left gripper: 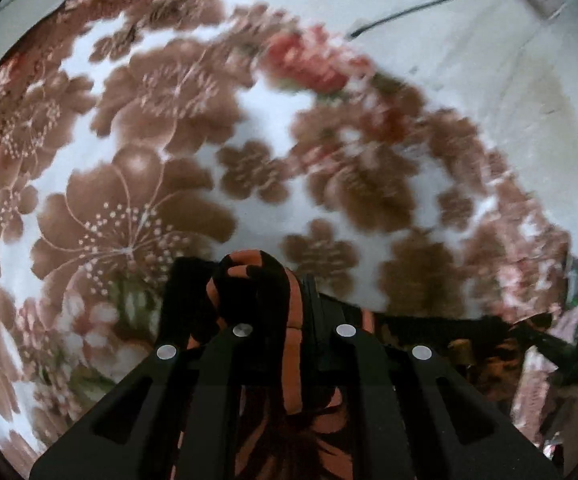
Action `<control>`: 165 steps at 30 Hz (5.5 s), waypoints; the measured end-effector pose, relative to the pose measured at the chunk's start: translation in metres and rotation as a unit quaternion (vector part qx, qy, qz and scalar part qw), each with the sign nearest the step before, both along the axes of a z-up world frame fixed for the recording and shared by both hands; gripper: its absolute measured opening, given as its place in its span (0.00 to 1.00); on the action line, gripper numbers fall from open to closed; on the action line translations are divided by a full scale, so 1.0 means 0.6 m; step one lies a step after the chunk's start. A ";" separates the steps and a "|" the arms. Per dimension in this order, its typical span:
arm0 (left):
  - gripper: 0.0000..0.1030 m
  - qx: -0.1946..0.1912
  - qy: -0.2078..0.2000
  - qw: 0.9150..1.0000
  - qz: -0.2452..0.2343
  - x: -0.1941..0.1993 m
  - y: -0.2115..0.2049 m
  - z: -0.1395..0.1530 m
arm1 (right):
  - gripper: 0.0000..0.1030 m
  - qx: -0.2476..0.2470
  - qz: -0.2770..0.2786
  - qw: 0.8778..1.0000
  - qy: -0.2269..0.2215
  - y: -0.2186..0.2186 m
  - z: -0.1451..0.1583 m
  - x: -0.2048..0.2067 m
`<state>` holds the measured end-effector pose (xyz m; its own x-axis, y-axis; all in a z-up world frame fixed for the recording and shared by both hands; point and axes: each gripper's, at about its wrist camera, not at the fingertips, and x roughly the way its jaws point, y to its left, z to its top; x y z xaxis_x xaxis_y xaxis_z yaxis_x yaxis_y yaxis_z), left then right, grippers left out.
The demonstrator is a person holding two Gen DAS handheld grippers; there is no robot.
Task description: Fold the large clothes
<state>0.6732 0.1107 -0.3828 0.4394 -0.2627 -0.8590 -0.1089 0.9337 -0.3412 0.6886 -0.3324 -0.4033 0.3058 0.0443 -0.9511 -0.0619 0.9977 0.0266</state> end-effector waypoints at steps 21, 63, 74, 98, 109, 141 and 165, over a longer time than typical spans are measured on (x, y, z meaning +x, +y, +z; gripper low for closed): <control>0.73 0.049 -0.061 0.996 -0.048 -0.049 0.008 0.073 | 0.82 0.030 0.077 0.996 -0.034 -0.032 0.085 -0.045; 0.10 0.178 -0.112 0.966 -0.150 0.005 -0.004 0.056 | 0.14 -0.018 0.094 0.991 -0.096 -0.100 -0.003 -0.016; 0.10 0.190 -0.030 0.976 -0.104 0.011 0.043 -0.045 | 0.14 -0.099 0.089 0.990 -0.055 -0.124 -0.059 -0.025; 0.85 0.252 -0.108 0.949 -0.158 -0.224 -0.173 -0.045 | 0.95 -0.104 0.090 0.981 -0.140 0.171 -0.026 -0.205; 0.91 0.232 -0.064 0.960 -0.144 -0.270 -0.065 -0.085 | 0.95 -0.154 0.052 0.982 -0.092 0.060 -0.084 -0.272; 0.93 0.217 -0.048 0.964 -0.148 -0.377 -0.063 -0.086 | 0.95 -0.057 0.044 0.993 -0.090 0.198 -0.069 -0.369; 0.95 -0.208 -0.084 0.964 0.139 -0.568 0.039 -0.131 | 0.95 0.002 -0.022 0.995 -0.094 0.204 0.031 -0.406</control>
